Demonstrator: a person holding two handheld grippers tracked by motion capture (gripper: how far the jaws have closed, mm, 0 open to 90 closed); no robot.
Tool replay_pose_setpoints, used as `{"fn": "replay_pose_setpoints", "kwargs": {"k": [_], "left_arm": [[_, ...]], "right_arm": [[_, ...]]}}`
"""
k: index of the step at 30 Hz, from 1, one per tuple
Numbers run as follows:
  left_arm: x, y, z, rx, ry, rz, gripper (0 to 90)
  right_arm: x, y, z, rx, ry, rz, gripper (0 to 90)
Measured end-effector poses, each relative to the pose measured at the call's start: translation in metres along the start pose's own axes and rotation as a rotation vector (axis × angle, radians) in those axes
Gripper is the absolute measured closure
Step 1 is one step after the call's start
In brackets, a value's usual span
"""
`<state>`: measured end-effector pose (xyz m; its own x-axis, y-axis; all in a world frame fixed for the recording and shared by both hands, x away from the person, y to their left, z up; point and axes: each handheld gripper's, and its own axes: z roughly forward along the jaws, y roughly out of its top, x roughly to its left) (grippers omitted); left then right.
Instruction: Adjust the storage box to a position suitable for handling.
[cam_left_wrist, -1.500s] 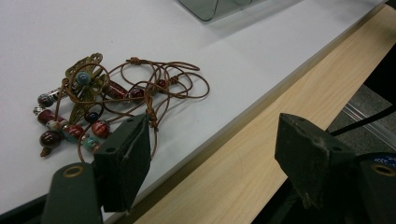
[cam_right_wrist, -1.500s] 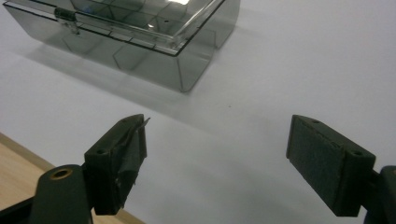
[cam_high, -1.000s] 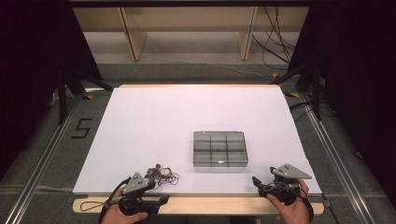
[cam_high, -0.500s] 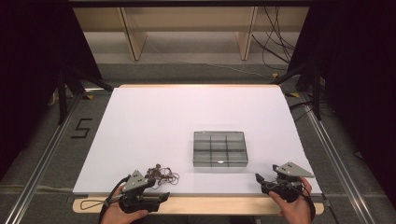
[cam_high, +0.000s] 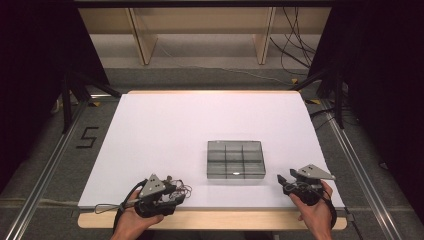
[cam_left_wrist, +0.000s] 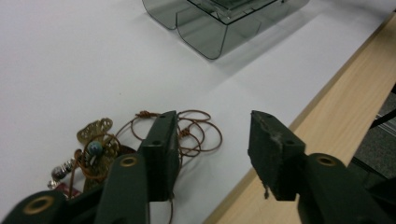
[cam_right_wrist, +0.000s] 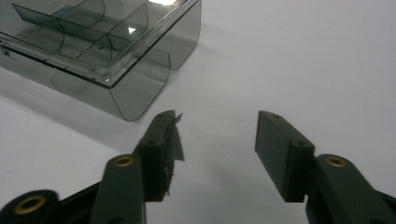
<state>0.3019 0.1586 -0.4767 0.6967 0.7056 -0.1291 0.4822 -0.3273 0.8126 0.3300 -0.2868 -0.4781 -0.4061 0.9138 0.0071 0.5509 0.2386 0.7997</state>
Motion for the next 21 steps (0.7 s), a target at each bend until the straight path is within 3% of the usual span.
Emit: {"fn": "replay_pose_setpoints", "kwargs": {"k": [1, 2, 3, 4, 6, 9, 10, 11, 13, 14, 16, 18, 19, 21], "left_arm": [[0.001, 0.002, 0.001, -0.001, 0.002, 0.005, 58.7], [0.002, 0.003, 0.003, -0.007, -0.003, 0.001, 61.2], [0.004, 0.005, 0.003, 0.002, 0.005, 0.03, 64.9], [0.004, 0.007, 0.006, -0.011, 0.003, 0.009, 68.6], [0.007, 0.009, 0.009, -0.012, 0.011, 0.038, 76.0], [0.007, 0.016, 0.015, -0.023, 0.029, 0.033, 82.8], [0.008, 0.018, 0.016, -0.01, 0.029, 0.057, 85.0], [0.007, 0.021, 0.019, -0.018, 0.03, 0.05, 86.9], [0.009, 0.026, 0.024, -0.006, 0.024, 0.073, 88.9], [0.009, 0.028, 0.029, -0.013, 0.014, 0.052, 89.0], [0.011, 0.031, 0.031, 0.011, 0.011, 0.059, 89.1], [0.014, 0.035, 0.042, 0.023, 0.022, 0.038, 89.2], [0.017, 0.037, 0.045, 0.033, 0.021, 0.06, 89.2], [0.018, 0.04, 0.052, 0.045, 0.021, 0.044, 89.1]], "right_arm": [[-0.002, 0.001, 0.001, -0.003, 0.001, -0.01, 55.2], [0.0, 0.002, 0.003, 0.005, 0.004, 0.028, 58.5], [-0.005, 0.003, 0.005, -0.004, 0.027, -0.001, 61.0], [-0.006, 0.004, 0.007, -0.008, 0.027, 0.002, 64.5], [-0.008, 0.007, 0.01, -0.004, 0.023, 0.0, 71.4], [-0.011, 0.01, 0.014, 0.02, 0.028, -0.037, 79.6], [-0.01, 0.011, 0.015, 0.015, 0.037, -0.029, 81.6], [-0.009, 0.011, 0.015, 0.008, 0.021, -0.022, 83.4], [-0.009, 0.013, 0.019, -0.001, 0.033, -0.032, 85.8], [-0.008, 0.014, 0.02, -0.001, 0.04, -0.032, 86.8], [-0.007, 0.017, 0.022, 0.001, 0.041, -0.038, 88.0], [-0.005, 0.018, 0.026, 0.007, 0.054, -0.039, 88.6], [-0.005, 0.019, 0.027, 0.004, 0.053, -0.047, 88.6], [-0.003, 0.021, 0.03, 0.014, 0.062, -0.034, 88.6]]}}
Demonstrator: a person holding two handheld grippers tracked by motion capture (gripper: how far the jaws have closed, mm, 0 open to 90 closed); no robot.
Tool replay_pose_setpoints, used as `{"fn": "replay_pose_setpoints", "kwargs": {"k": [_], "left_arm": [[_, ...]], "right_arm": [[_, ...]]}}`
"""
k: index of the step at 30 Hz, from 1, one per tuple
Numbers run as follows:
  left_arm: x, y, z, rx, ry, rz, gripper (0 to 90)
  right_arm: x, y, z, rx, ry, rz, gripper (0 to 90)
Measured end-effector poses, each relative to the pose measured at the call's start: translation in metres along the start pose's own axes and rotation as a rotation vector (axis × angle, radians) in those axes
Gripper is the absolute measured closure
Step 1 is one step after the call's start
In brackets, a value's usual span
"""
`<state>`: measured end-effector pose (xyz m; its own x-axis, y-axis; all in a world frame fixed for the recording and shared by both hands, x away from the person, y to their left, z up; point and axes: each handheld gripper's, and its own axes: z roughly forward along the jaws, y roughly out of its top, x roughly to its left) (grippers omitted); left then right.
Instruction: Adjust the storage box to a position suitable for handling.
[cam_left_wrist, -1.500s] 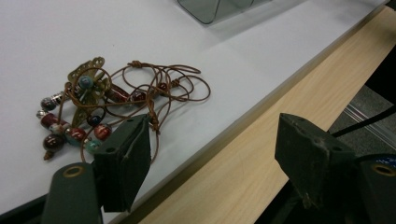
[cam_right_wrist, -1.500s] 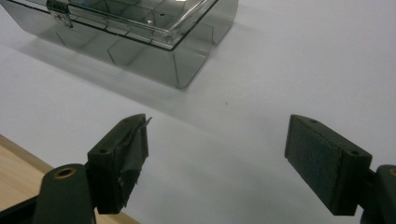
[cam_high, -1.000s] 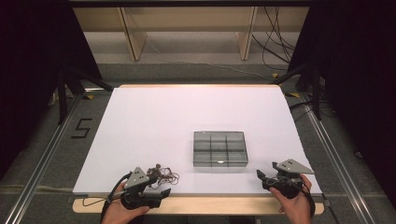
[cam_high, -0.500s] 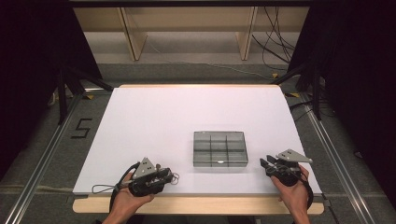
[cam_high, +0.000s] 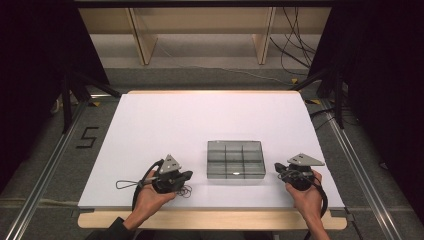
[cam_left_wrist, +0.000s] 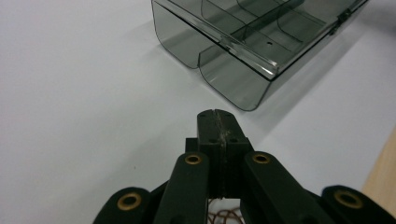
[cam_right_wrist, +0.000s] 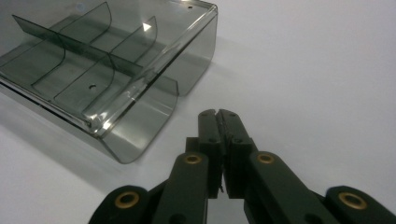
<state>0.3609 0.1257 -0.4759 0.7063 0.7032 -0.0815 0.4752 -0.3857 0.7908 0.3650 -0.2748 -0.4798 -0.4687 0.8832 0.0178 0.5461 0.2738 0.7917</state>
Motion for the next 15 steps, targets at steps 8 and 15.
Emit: {"fn": "replay_pose_setpoints", "kwargs": {"k": [8, 15], "left_arm": [[-0.004, 0.015, 0.026, 0.04, 0.029, 0.015, 89.1], [-0.004, 0.02, 0.041, 0.051, 0.032, -0.015, 89.1]], "right_arm": [[0.005, 0.007, 0.013, 0.008, 0.023, -0.012, 88.7], [0.007, 0.01, 0.022, 0.007, 0.041, -0.029, 88.7]]}}
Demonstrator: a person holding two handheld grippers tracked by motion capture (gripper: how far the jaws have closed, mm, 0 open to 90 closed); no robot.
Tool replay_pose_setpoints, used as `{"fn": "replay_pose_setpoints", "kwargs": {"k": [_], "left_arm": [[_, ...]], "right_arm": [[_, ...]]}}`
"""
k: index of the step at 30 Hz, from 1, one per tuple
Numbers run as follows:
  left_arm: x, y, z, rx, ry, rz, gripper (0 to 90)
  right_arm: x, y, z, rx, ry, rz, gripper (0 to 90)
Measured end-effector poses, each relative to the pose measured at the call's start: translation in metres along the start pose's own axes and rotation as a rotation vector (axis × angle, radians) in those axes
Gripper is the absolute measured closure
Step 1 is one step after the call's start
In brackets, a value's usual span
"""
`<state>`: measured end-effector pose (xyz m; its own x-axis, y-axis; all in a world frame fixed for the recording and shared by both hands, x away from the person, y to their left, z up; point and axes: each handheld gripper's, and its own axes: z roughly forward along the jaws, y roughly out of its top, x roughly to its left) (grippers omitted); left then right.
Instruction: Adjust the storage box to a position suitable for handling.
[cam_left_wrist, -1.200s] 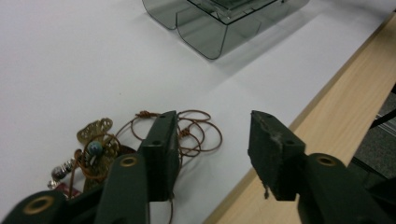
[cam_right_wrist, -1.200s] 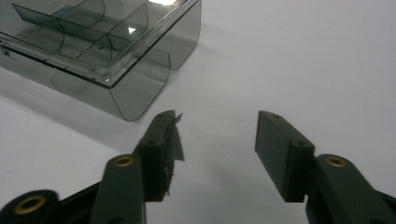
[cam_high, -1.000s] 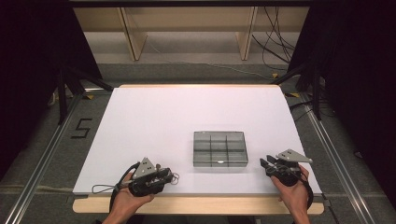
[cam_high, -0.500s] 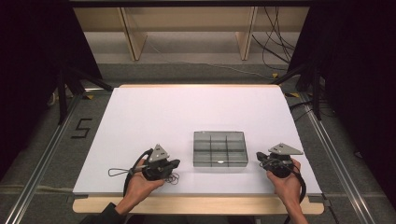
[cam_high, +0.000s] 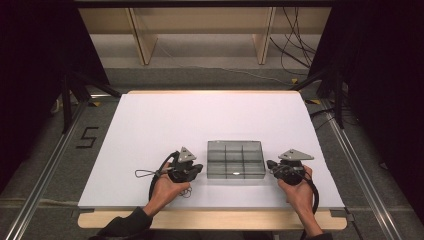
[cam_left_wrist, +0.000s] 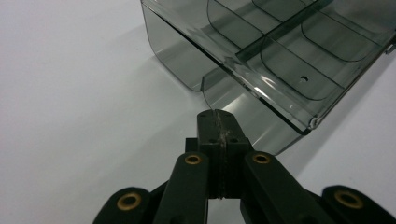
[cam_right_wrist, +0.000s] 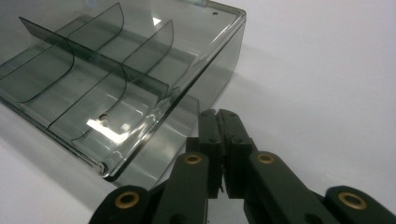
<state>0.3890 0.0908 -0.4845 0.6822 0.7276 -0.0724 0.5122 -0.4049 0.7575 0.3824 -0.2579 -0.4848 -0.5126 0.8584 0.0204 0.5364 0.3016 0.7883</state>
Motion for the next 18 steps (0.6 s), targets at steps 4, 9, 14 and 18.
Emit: {"fn": "replay_pose_setpoints", "kwargs": {"k": [4, 9, 14, 18], "left_arm": [[-0.003, 0.001, 0.002, 0.018, -0.006, 0.039, 89.0], [-0.007, 0.0, 0.007, 0.025, 0.0, 0.045, 88.9], [-0.008, -0.003, 0.01, 0.042, 0.002, 0.036, 89.0], [-0.01, -0.003, 0.009, 0.047, 0.013, 0.053, 89.0]], "right_arm": [[0.004, 0.001, -0.001, 0.016, 0.002, 0.03, 88.5], [0.005, 0.002, 0.003, 0.016, 0.034, 0.017, 88.6], [0.004, 0.001, 0.004, -0.002, 0.042, 0.029, 89.5], [0.004, 0.001, 0.005, -0.003, 0.041, 0.022, 90.0]]}}
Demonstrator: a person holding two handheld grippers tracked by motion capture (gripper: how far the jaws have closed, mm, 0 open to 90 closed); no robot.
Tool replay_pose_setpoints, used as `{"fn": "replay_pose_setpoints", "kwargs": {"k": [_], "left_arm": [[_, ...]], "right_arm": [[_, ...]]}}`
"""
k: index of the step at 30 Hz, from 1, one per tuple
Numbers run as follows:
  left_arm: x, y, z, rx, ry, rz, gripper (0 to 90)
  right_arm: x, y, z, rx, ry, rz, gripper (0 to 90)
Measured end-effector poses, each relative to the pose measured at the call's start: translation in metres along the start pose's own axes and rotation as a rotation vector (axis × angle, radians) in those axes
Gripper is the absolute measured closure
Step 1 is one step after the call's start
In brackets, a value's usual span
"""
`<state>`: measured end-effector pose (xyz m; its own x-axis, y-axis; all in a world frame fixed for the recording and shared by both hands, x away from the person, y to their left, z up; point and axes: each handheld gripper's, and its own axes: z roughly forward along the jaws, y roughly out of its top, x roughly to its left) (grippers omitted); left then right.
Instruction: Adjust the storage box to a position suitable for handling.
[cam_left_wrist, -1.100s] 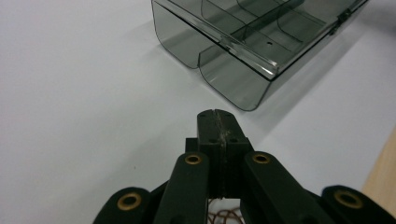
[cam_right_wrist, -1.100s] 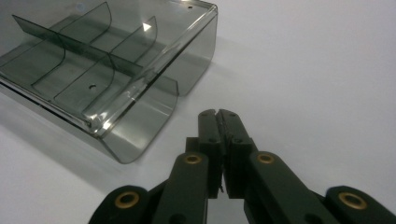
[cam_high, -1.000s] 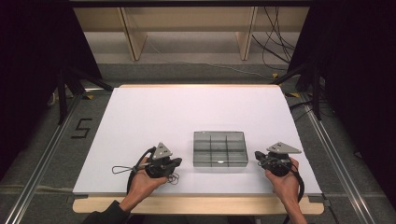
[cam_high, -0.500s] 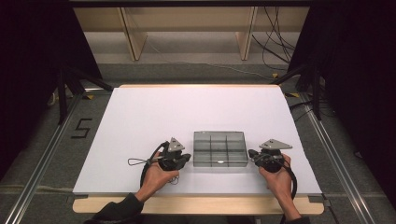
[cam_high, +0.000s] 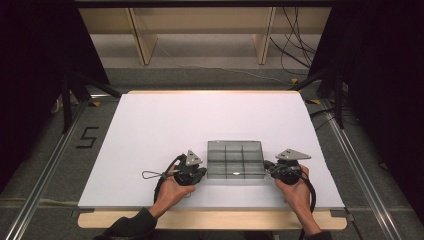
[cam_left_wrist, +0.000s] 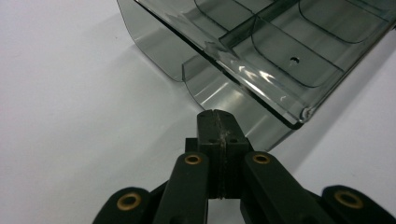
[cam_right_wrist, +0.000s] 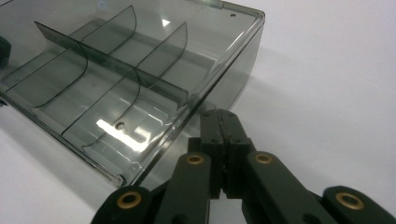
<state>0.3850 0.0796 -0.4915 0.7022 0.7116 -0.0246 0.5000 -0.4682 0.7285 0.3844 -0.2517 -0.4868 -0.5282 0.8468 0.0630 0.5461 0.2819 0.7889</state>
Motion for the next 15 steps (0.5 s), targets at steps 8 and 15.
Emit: {"fn": "replay_pose_setpoints", "kwargs": {"k": [8, 15], "left_arm": [[-0.005, 0.001, -0.003, -0.006, 0.014, 0.022, 89.2], [-0.011, -0.002, -0.005, 0.007, 0.032, -0.015, 89.3]], "right_arm": [[0.0, -0.001, 0.0, 0.015, 0.014, 0.025, 90.0], [0.002, -0.005, -0.001, 0.001, 0.009, 0.072, 90.0]]}}
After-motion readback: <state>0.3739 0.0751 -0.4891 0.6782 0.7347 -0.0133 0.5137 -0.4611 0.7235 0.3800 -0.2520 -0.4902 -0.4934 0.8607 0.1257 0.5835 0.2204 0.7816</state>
